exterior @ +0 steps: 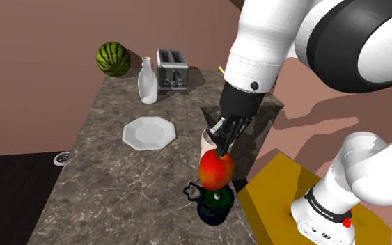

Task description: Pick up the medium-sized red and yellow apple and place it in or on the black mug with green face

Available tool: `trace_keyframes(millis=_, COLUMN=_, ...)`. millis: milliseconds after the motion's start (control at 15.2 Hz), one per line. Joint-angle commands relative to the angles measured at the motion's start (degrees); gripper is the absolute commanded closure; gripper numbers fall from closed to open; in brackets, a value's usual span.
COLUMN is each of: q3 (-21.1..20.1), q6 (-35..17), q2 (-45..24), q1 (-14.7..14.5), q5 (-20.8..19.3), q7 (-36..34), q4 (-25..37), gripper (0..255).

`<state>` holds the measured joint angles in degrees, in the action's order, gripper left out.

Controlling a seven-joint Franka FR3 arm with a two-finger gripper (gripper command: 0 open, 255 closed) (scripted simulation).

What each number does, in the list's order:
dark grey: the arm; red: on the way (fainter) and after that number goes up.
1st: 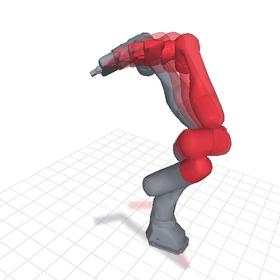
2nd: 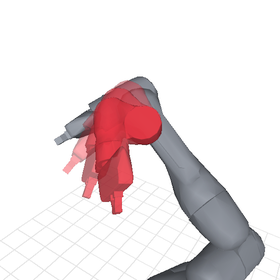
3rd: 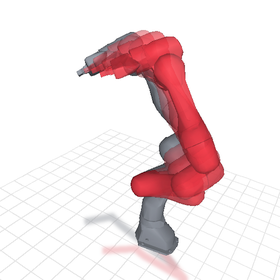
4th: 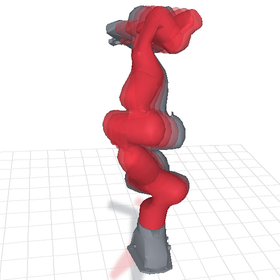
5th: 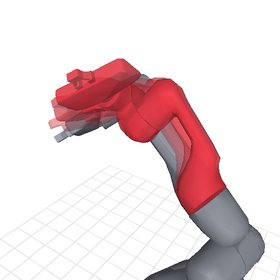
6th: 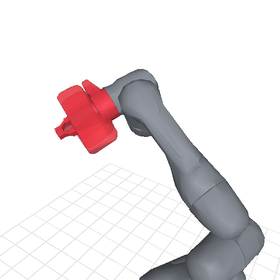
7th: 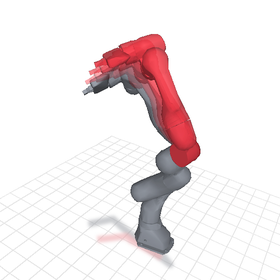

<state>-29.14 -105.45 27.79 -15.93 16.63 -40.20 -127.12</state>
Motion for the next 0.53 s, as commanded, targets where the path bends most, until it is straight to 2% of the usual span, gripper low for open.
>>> trace_keyframes(millis=0, q3=-0.2, q6=-1.5, q2=0.15, q1=-0.14, q5=0.26, q7=0.19, q4=-1.62, gripper=255)
trace_keyframes(millis=462, q3=-1.19, q6=-6.32, q2=-0.4, q1=-0.36, q5=0.87, q7=0.51, q4=-5.89, gripper=255)
